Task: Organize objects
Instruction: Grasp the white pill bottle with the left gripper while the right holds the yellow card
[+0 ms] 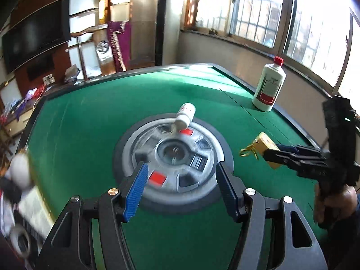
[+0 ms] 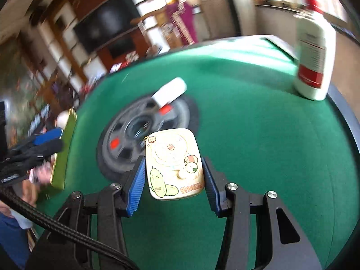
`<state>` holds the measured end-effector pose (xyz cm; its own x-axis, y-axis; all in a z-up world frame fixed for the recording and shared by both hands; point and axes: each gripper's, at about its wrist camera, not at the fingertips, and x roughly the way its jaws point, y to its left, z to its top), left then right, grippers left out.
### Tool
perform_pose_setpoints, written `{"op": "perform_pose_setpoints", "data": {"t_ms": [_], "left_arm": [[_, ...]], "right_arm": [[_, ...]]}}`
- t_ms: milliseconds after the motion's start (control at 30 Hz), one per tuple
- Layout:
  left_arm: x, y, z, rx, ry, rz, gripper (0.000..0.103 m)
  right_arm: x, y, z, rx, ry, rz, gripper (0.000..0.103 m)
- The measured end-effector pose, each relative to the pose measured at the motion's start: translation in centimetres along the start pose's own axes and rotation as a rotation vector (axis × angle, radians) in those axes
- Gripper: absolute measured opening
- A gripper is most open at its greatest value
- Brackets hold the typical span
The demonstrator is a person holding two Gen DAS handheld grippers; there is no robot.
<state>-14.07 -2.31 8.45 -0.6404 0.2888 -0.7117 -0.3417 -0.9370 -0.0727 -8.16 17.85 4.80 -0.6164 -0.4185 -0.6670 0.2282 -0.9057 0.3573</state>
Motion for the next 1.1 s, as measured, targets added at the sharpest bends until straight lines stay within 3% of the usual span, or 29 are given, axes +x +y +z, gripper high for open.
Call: {"op": "perform_pose_setpoints", "data": {"t_ms": [133,267,467,600,800,867,1000,1100], "left_arm": [[5.8,-1.5,4.3,0.052,0.062,0.093,0.056],[10.3,-1.9,6.6,0.057,0.12,0.126,0.056],[14.1,-1.7,8.6,0.04,0.153,0.152,0.056],[16.2,-2.6,8.7,0.083,0.2,0.16,0.056],[18.2,-2.8,8.2,0.105,0.237,0.189,0.053],[18.3,-2.6,7.7,0.078,0.243,0.181,0.031],[16.8,-2.3,6.7,0.03,0.226,0.183,0.031],[14.6,-1.5,5.2,-0.052,0.209,0.134,0.031]], "right_arm": [[-0.2,-3.7,0.6,0.103,-0.024,0.011,0.047],[0.2,-4.7,1.1,0.157,-0.012,0.026,0.047],[0.0,-4.4,0.8,0.186,-0.009,0.082,0.047],[0.1,-4.2,0.9,0.186,-0.009,0.089,0.047],[0.4,-4.0,0.6,0.19,0.003,0.091,0.047],[0.5,-3.9,0.4,0.185,0.005,0.085,0.047],[0.6,-4.0,0.3,0.182,0.011,0.076,0.047],[0.5,-3.7,0.4,0.171,0.007,0.068,0.047]]}}
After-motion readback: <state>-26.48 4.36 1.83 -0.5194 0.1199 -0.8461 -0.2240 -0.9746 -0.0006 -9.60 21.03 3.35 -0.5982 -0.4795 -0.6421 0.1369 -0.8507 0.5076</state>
